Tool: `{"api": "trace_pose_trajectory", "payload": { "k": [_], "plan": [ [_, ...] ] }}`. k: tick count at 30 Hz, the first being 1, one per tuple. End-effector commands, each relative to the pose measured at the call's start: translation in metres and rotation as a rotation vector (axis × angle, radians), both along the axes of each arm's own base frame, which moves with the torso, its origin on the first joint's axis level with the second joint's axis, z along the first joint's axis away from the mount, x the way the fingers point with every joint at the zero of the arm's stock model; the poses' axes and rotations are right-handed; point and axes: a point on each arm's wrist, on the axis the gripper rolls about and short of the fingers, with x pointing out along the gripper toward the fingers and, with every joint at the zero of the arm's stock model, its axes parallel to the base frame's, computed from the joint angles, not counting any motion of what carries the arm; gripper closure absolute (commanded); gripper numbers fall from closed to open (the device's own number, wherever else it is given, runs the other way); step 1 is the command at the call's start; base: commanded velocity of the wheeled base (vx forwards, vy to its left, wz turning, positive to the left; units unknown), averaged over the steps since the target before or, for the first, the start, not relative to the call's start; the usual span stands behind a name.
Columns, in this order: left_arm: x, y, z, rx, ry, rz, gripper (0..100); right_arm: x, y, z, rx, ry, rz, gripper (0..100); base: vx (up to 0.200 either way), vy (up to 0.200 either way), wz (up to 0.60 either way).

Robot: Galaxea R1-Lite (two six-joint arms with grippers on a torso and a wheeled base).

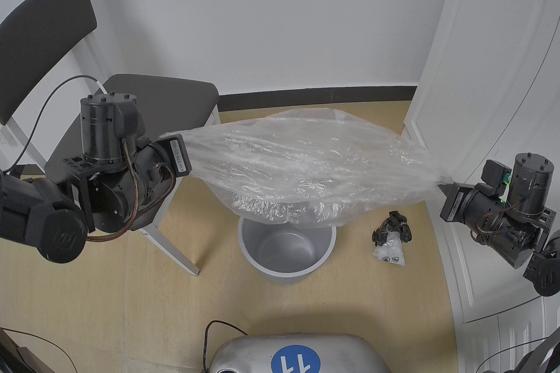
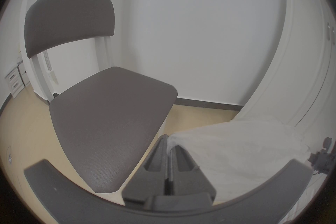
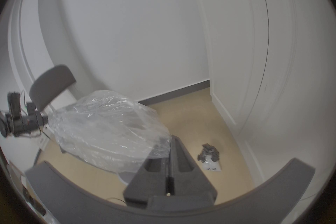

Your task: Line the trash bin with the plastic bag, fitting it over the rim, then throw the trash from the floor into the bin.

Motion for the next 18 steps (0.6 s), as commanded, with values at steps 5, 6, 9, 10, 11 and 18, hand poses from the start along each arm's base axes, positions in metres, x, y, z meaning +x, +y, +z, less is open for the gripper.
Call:
{"api": "trace_pose_trajectory", "payload": {
  "k": [5, 6, 9, 10, 11, 18],
  "plan": [
    [0.004, 0.004, -0.022, 0.038, 0.069, 0.018, 100, -0.017, -0.009, -0.008, -0.097, 0.097, 0.003, 100, 0.0, 0.0, 0.0],
    [0.004, 0.004, -0.024, 0.042, 0.073, 0.016, 100, -0.018, -0.01, -0.009, -0.104, 0.111, 0.005, 100, 0.0, 0.0, 0.0],
    [0.002, 0.005, -0.028, 0.059, 0.086, 0.015, 100, -0.021, -0.011, -0.015, -0.155, 0.155, 0.016, 100, 0.0, 0.0, 0.0],
    [0.002, 0.006, -0.029, 0.071, 0.09, 0.015, 100, -0.022, -0.011, -0.016, -0.169, 0.163, 0.019, 100, 0.0, 0.0, 0.0],
    [0.002, 0.006, -0.029, 0.073, 0.092, 0.013, 100, -0.022, -0.011, -0.016, -0.171, 0.163, 0.019, 100, 0.0, 0.0, 0.0],
    [0.002, 0.007, -0.035, 0.094, 0.109, 0.012, 100, -0.024, -0.013, -0.022, -0.203, 0.182, 0.022, 100, 0.0, 0.0, 0.0]
  ]
}}
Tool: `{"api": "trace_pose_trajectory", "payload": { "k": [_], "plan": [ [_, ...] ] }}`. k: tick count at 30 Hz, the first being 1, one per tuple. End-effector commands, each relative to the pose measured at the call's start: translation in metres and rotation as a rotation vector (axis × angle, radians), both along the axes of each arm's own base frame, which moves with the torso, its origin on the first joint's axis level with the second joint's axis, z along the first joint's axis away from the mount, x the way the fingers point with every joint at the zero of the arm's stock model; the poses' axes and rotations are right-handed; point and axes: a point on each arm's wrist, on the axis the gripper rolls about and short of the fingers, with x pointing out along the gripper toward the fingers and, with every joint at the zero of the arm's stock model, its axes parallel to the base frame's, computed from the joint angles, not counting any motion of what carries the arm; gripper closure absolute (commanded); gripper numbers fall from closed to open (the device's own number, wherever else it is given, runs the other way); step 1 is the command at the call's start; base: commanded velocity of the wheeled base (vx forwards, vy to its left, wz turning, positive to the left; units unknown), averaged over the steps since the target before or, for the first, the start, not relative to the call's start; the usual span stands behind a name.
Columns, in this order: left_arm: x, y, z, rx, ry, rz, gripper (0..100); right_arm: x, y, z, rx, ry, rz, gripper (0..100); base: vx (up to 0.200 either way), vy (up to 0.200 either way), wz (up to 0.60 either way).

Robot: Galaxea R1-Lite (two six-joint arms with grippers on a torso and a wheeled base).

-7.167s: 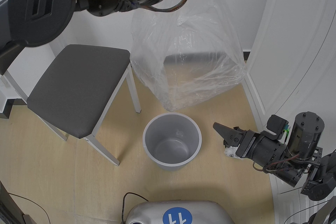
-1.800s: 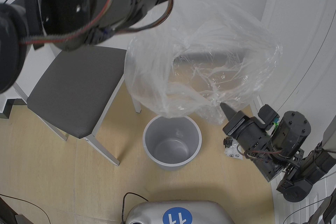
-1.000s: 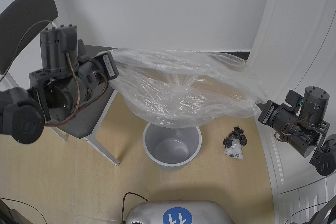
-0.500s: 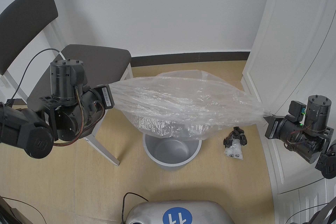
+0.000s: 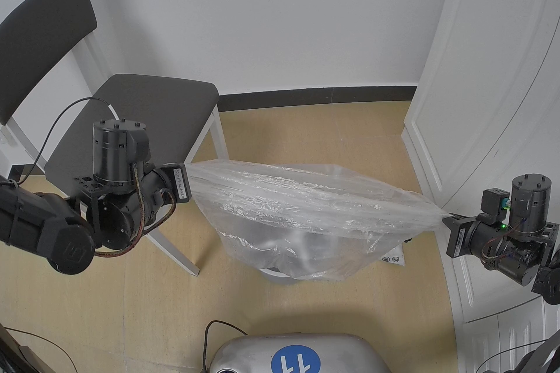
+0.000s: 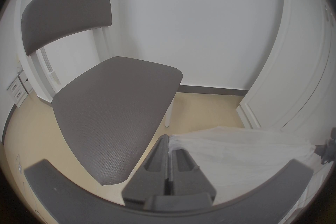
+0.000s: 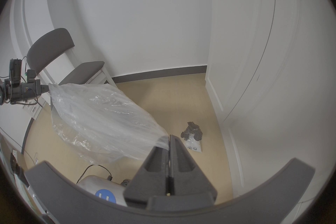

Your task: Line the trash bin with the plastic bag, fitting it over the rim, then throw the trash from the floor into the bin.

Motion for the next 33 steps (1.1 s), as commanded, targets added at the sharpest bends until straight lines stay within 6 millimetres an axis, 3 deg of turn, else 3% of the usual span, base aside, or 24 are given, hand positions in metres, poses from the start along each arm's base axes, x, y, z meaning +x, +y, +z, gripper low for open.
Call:
{"api": "trace_pose_trajectory", "payload": {
  "k": [1, 7, 12, 14, 18, 20, 24, 26, 33],
  "plan": [
    [0.002, 0.0, -0.005, 0.009, 0.016, 0.004, 100, 0.0, -0.001, -0.003, -0.006, 0.008, -0.006, 100, 0.0, 0.0, 0.0],
    [0.018, -0.008, -0.006, -0.037, -0.046, -0.052, 100, 0.003, 0.003, -0.002, -0.006, 0.003, 0.041, 100, 0.0, 0.0, 0.0],
    [0.045, -0.024, -0.009, -0.053, -0.194, -0.258, 100, 0.024, 0.014, 0.026, -0.024, -0.109, 0.276, 100, 0.0, 0.0, 0.0],
    [0.049, -0.035, -0.015, -0.069, -0.201, -0.316, 100, 0.037, 0.021, 0.028, -0.001, -0.115, 0.353, 100, 0.0, 0.0, 0.0],
    [0.04, -0.056, -0.027, -0.089, -0.178, -0.39, 100, 0.052, 0.034, 0.023, 0.008, -0.103, 0.43, 100, 0.0, 0.0, 0.0],
    [0.024, -0.069, -0.032, -0.158, -0.179, -0.437, 100, 0.054, 0.045, 0.016, 0.025, -0.116, 0.466, 100, 0.0, 0.0, 0.0],
    [0.01, -0.075, -0.036, -0.205, -0.19, -0.504, 100, 0.052, 0.055, 0.007, 0.041, -0.137, 0.495, 100, 0.0, 0.0, 0.0],
    [-0.001, -0.082, -0.036, -0.219, -0.209, -0.552, 100, 0.055, 0.072, -0.005, 0.1, -0.174, 0.522, 100, 0.0, 0.0, 0.0],
    [-0.007, -0.087, -0.039, -0.218, -0.196, -0.57, 100, 0.069, 0.089, -0.029, 0.144, -0.241, 0.492, 100, 0.0, 0.0, 0.0]
  ]
}}
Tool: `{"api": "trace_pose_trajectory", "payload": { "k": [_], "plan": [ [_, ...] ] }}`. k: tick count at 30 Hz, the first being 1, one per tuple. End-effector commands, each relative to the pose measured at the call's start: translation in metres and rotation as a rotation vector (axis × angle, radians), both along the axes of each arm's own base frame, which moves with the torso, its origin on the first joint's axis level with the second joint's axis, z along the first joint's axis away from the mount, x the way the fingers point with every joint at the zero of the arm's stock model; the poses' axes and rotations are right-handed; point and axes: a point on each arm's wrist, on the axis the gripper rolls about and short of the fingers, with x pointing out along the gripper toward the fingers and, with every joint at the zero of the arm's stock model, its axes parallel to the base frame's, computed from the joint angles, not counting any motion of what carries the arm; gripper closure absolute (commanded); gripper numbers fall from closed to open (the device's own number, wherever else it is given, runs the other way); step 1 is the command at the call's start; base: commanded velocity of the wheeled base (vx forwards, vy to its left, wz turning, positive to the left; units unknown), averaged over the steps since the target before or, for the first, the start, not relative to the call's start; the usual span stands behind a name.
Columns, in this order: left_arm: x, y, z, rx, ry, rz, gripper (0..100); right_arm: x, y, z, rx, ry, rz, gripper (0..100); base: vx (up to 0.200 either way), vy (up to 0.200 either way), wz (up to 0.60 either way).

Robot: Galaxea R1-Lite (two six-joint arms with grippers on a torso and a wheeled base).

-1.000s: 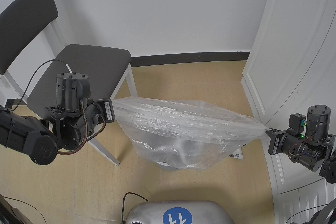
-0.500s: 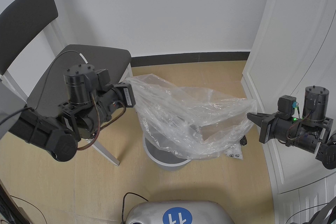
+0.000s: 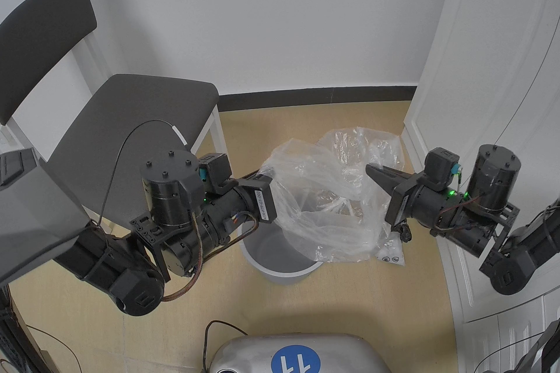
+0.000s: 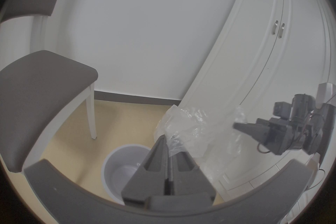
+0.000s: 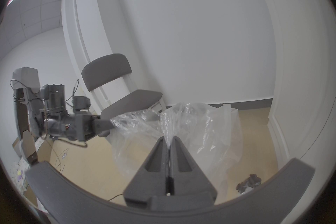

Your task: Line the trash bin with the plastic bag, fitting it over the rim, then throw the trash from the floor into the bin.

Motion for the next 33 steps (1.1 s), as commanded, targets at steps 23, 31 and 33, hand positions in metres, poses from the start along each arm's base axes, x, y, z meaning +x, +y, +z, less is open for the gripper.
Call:
{"api": "trace_pose_trajectory", "payload": {
  "k": [23, 31, 33],
  "plan": [
    [0.039, 0.091, 0.009, 0.289, -0.11, 0.34, 100, 0.01, -0.064, -0.016, -0.285, 0.033, -0.232, 100, 0.0, 0.0, 0.0],
    [0.043, 0.11, 0.021, 0.284, -0.116, 0.394, 100, 0.012, -0.08, -0.027, -0.368, 0.049, -0.261, 100, 0.0, 0.0, 0.0],
    [0.043, 0.11, 0.021, 0.286, -0.112, 0.394, 100, 0.013, -0.08, -0.029, -0.377, 0.057, -0.26, 100, 0.0, 0.0, 0.0]
  ]
}}
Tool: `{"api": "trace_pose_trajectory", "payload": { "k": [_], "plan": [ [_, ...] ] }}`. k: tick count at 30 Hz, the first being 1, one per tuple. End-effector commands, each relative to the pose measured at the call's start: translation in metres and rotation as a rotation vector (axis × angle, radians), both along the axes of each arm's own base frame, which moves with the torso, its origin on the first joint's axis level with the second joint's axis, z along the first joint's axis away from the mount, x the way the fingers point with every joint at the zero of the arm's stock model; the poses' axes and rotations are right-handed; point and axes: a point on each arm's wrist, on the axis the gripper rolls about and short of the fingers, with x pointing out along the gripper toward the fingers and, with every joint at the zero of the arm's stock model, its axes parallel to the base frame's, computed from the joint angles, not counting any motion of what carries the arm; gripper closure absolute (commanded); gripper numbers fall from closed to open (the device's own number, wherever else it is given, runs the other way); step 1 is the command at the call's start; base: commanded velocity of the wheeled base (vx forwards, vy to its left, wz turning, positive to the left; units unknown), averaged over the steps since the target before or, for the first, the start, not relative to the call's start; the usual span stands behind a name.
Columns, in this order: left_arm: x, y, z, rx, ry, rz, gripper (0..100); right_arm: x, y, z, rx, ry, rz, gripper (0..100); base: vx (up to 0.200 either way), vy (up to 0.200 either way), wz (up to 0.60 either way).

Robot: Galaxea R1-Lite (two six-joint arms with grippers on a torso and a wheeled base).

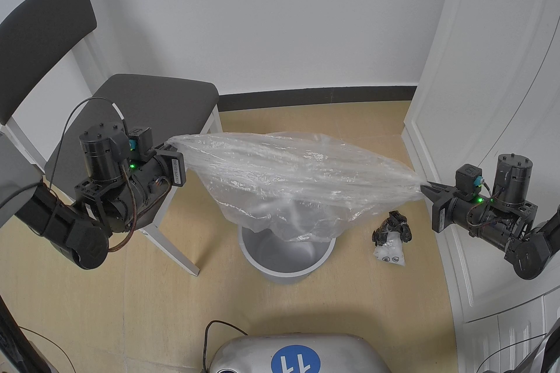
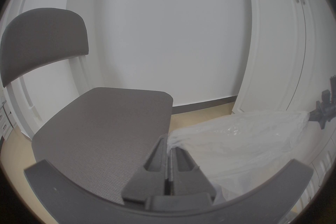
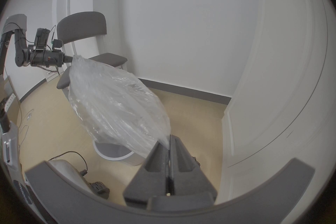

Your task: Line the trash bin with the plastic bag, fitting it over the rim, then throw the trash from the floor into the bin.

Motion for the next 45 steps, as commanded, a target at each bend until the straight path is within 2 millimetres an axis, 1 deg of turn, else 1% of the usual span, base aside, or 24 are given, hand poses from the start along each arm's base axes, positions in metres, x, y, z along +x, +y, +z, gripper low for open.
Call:
{"api": "trace_pose_trajectory", "payload": {
  "k": [1, 10, 13, 17, 23, 25, 28, 31, 32, 33, 34, 35, 36, 39, 41, 45],
  "plan": [
    [-0.001, 0.004, 0.006, -0.005, -0.016, 0.011, 100, 0.002, -0.002, -0.004, -0.014, 0.014, -0.008, 100, 0.0, 0.0, 0.0],
    [0.004, 0.01, 0.004, -0.003, -0.01, 0.029, 100, 0.011, -0.009, -0.015, -0.032, 0.042, -0.039, 100, 0.0, 0.0, 0.0],
    [0.01, 0.012, 0.001, -0.002, -0.006, 0.039, 100, 0.014, -0.009, -0.018, -0.032, 0.053, -0.038, 100, 0.0, 0.0, 0.0],
    [0.017, 0.012, -0.008, 0.0, 0.006, 0.043, 100, 0.014, -0.009, -0.018, -0.032, 0.053, -0.038, 100, 0.0, 0.0, 0.0],
    [0.021, 0.013, -0.008, -0.005, -0.002, 0.048, 100, 0.017, -0.011, -0.019, -0.032, 0.05, -0.048, 100, 0.0, 0.0, 0.0],
    [0.024, 0.01, -0.007, -0.011, -0.017, 0.039, 100, 0.02, -0.01, -0.019, -0.031, 0.044, -0.045, 100, 0.0, 0.0, 0.0],
    [0.036, 0.003, -0.011, -0.029, -0.067, 0.01, 100, 0.029, -0.005, -0.017, -0.026, 0.024, -0.033, 100, 0.0, 0.0, 0.0],
    [0.048, -0.009, -0.025, -0.045, -0.131, -0.047, 100, 0.038, 0.002, -0.021, -0.015, 0.011, 0.015, 100, 0.0, 0.0, 0.0],
    [0.049, -0.009, -0.026, -0.045, -0.132, -0.05, 100, 0.039, 0.002, -0.022, -0.014, 0.011, 0.018, 100, 0.0, 0.0, 0.0],
    [0.051, -0.016, -0.037, -0.051, -0.154, -0.095, 100, 0.048, 0.007, -0.023, -0.003, -0.012, 0.083, 100, 0.0, 0.0, 0.0],
    [0.05, -0.02, -0.041, -0.056, -0.167, -0.127, 100, 0.052, 0.009, -0.024, -0.005, -0.027, 0.116, 100, 0.0, 0.0, 0.0],
    [0.05, -0.02, -0.041, -0.056, -0.167, -0.127, 100, 0.052, 0.009, -0.024, -0.005, -0.027, 0.116, 100, 0.0, 0.0, 0.0],
    [0.045, -0.027, -0.046, -0.063, -0.186, -0.184, 100, 0.059, 0.015, -0.025, -0.014, -0.058, 0.175, 100, 0.0, 0.0, 0.0],
    [0.032, -0.037, -0.05, -0.075, -0.185, -0.275, 100, 0.065, 0.025, -0.027, -0.024, -0.086, 0.245, 100, 0.0, 0.0, 0.0],
    [0.024, -0.042, -0.053, -0.073, -0.161, -0.316, 100, 0.064, 0.029, -0.026, -0.026, -0.108, 0.283, 100, 0.0, 0.0, 0.0],
    [0.01, -0.054, -0.053, -0.093, -0.137, -0.365, 100, 0.053, 0.036, -0.028, -0.013, -0.132, 0.316, 100, 0.0, 0.0, 0.0]
  ]
}}
